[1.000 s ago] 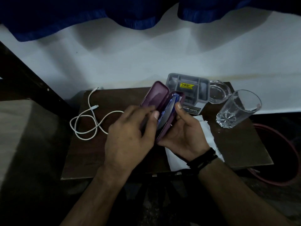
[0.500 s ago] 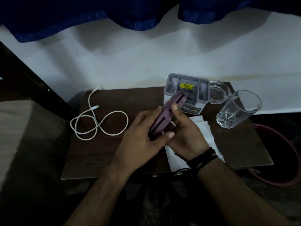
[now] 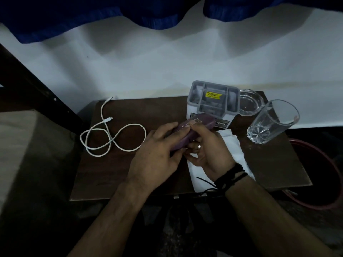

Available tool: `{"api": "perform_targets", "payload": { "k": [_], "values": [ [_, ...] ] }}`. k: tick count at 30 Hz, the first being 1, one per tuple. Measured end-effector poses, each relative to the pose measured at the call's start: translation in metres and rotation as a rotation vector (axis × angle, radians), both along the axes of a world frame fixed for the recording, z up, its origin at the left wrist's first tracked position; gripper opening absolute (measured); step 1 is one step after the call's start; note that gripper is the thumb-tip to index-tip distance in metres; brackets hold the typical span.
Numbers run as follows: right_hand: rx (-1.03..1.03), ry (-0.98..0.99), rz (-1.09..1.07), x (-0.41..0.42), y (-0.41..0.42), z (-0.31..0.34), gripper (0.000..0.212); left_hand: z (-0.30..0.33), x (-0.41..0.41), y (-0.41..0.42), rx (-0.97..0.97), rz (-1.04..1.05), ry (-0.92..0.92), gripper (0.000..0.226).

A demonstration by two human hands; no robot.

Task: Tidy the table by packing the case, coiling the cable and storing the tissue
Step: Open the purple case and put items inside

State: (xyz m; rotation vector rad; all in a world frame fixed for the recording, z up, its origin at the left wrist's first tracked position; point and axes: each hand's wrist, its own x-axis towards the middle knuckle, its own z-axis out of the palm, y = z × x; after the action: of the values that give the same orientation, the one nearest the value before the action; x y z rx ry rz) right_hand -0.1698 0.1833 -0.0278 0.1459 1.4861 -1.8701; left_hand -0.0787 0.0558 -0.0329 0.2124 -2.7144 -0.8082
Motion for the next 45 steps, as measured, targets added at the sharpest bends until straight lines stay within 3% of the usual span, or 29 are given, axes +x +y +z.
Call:
{"api": "perform_targets", "payload": {
  "k": [4, 9, 14, 19, 25, 31, 37, 45],
  "values": [
    [0.018, 0.013, -0.008, -0.001, 0.001, 0.0, 0.03, 0.0, 0.0, -0.001, 0.038, 0.012, -0.02, 0.058],
    [0.078, 0.081, 0.074, 0.001, 0.001, 0.001, 0.027, 0.008, 0.001, -0.008, 0.346, 0.07, -0.13, 0.054],
    [0.151, 0.227, 0.166, 0.011, -0.006, 0.007, 0.026, 0.006, -0.001, -0.011, 0.43, 0.27, -0.138, 0.047],
    [0.261, 0.493, 0.258, 0.018, -0.012, -0.008, 0.053, -0.01, -0.009, -0.016, 0.509, 0.447, -0.069, 0.052],
    [0.346, 0.765, 0.271, 0.016, -0.012, -0.014, 0.07, -0.007, -0.017, -0.009, 0.59, 0.436, -0.014, 0.045],
    [0.506, 0.791, 0.205, 0.003, -0.021, -0.016, 0.061, -0.015, -0.015, -0.004, 0.349, 0.278, -0.056, 0.044],
    [0.675, 0.801, 0.262, 0.001, -0.021, -0.018, 0.039, -0.021, -0.014, -0.004, 0.267, 0.232, -0.129, 0.037],
    [0.675, 0.829, 0.266, 0.001, -0.022, -0.021, 0.027, -0.022, -0.018, -0.005, 0.228, 0.163, -0.156, 0.041]
  ]
}}
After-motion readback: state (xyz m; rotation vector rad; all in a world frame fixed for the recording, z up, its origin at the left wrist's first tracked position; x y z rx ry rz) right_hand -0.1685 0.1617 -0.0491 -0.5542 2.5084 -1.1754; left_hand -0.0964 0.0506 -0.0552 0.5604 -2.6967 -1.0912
